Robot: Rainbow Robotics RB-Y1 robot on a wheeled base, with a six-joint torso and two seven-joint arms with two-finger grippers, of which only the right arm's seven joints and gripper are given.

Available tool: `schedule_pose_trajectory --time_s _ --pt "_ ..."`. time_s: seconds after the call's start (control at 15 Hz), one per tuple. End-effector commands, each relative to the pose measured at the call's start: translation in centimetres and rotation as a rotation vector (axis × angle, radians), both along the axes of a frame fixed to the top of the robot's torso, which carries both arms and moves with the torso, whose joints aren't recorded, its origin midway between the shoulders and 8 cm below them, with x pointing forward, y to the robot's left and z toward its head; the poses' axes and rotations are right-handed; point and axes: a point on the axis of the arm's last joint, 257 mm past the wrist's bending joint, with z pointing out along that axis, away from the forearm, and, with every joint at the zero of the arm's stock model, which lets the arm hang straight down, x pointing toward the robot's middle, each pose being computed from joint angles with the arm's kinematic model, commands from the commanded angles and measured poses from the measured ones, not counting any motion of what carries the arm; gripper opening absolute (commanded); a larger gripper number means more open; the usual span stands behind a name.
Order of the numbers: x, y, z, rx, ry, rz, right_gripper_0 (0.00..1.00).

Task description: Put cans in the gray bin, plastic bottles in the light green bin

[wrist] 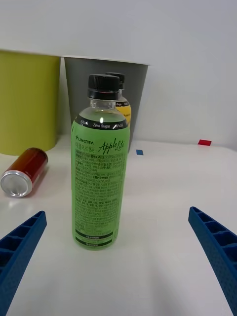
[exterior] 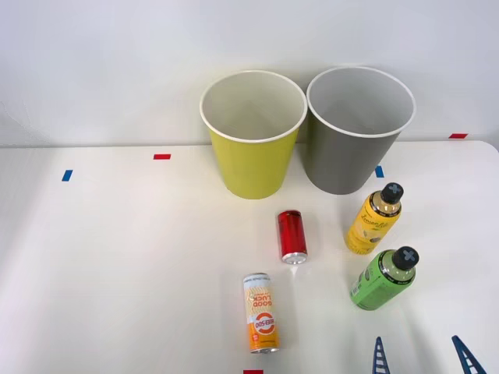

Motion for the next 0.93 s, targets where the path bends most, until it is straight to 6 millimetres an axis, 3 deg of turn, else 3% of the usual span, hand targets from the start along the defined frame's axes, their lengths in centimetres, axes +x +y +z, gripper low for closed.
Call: schedule_pose_trajectory --time_s 0.07,0.47,0.67,0.93 --pt "0.8 0.3 0.3 0.014 -0.012 0.039 1.0" --pt "2.8 2.1 0.5 0.03 -0.025 0.091 1.0" --pt "4.0 0.8 0.5 -0.02 -0.025 0.038 1.0" --pt "4.2 0.1 0.1 -0.035 -0.007 -0.008 1.0"
